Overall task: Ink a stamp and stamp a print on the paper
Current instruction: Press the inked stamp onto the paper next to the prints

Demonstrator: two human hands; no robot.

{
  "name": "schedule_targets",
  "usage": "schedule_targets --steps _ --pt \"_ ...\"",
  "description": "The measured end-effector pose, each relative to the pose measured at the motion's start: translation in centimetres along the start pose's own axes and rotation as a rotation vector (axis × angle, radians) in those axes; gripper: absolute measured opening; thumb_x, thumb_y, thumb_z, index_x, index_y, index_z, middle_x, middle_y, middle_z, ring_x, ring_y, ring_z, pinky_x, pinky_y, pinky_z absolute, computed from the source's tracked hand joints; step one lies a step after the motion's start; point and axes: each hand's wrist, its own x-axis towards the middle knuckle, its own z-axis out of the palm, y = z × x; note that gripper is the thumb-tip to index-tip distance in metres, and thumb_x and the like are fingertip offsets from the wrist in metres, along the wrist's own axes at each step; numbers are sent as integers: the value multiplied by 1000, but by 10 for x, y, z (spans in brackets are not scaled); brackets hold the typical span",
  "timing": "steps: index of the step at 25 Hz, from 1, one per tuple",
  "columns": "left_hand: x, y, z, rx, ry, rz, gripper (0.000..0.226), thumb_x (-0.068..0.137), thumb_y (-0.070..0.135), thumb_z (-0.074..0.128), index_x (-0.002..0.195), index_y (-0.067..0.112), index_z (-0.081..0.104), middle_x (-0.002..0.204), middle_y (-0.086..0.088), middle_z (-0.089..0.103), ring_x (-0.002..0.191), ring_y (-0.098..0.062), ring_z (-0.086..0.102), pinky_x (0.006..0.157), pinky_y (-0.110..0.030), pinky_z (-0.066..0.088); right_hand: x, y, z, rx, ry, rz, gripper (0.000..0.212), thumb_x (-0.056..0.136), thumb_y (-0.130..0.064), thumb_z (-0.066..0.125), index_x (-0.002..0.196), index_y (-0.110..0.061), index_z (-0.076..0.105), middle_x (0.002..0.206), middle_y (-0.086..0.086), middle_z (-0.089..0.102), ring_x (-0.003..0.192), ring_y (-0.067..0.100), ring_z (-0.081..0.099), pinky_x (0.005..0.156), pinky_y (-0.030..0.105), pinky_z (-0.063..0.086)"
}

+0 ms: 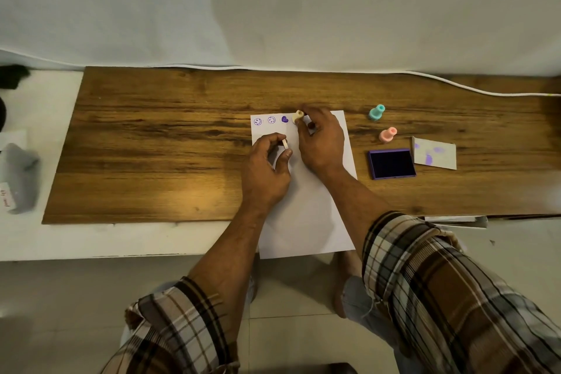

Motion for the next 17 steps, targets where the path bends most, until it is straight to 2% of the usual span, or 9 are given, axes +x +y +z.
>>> schedule_targets --steps 6,9,14,17 --pt "0 -1 0 -14 -3 11 33 94 15 72 127 13 65 127 -1 69 113 -4 65 96 -12 49 10 -7 -3 -214 -68 -107 32 97 -9 65 129 -6 71 131 12 69 120 34 62 97 40 53" --pt "0 -1 1 15 2 15 34 94 16 72 126 13 65 128 -1 69 113 -4 64 95 -11 47 18 -10 -7 -290 -139 -98 34 97 -9 67 130 -6 71 131 12 68 125 34 57 102 39 49" --pt "0 -3 2 31 -13 8 35 94 16 72 128 13 64 130 -3 69 119 -17 66 103 -35 54 14 -18 -6 -286 -95 -45 36 97 -11 68 133 -7 69 135 12 66 129 32 55 106 39 47" --pt "1 -3 1 48 -13 5 36 95 19 72 129 12 64 130 -4 69 120 -18 66 103 -37 54 13 -23 -3 -309 -79 -6 37 95 -12 71 132 -7 70 135 13 66 130 33 54 105 39 48"
